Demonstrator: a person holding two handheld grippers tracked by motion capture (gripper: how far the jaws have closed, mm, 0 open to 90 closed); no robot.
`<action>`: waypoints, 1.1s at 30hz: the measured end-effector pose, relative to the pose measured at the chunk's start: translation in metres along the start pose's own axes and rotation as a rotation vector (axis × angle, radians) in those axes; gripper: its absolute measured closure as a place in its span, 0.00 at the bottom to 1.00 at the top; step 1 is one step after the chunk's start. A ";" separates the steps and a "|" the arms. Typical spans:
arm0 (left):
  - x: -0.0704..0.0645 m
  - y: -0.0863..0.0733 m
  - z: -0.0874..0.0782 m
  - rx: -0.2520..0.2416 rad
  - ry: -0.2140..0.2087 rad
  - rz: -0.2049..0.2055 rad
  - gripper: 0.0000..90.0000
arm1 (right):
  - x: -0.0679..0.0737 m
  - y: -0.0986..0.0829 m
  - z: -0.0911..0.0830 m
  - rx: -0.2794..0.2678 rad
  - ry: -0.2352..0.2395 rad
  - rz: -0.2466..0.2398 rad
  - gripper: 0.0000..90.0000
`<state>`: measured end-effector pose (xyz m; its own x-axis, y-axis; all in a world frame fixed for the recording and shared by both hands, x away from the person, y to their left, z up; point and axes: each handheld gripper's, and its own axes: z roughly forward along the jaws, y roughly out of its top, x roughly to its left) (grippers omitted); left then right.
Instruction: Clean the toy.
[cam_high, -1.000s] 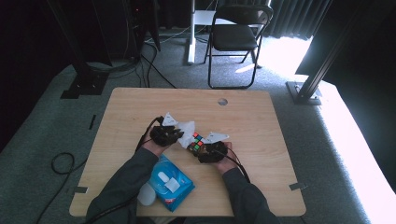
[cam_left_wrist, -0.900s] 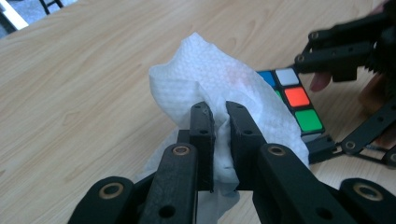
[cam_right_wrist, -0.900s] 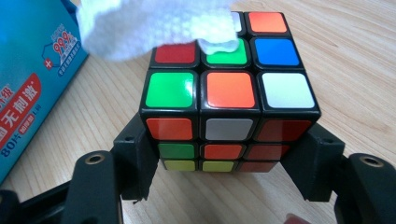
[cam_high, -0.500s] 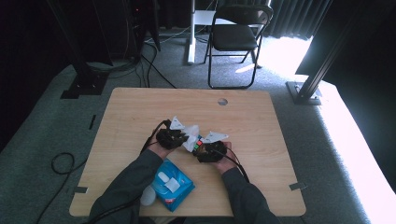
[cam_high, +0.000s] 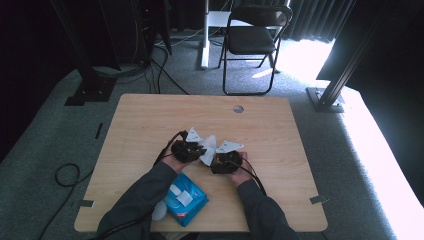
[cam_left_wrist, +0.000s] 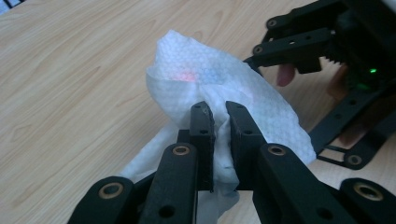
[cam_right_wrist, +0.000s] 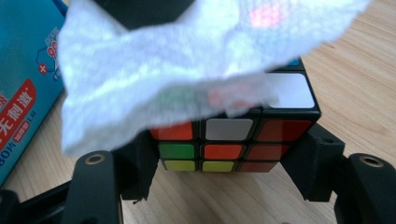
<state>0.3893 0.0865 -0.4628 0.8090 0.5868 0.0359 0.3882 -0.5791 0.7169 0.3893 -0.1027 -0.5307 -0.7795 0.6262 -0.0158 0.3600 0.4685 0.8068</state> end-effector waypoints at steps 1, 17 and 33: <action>-0.001 0.001 0.000 0.000 -0.002 0.004 0.92 | 0.000 0.000 0.000 0.000 0.000 0.000 0.38; -0.020 0.007 0.005 -0.016 -0.067 0.063 0.92 | -0.001 0.002 -0.002 -0.008 -0.001 0.011 0.38; -0.005 0.012 0.008 -0.015 0.015 0.028 0.92 | 0.003 0.003 -0.003 -0.004 0.008 -0.013 0.38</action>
<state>0.3935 0.0724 -0.4598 0.8128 0.5788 0.0659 0.3592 -0.5869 0.7256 0.3865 -0.1016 -0.5269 -0.7880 0.6153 -0.0220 0.3476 0.4741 0.8090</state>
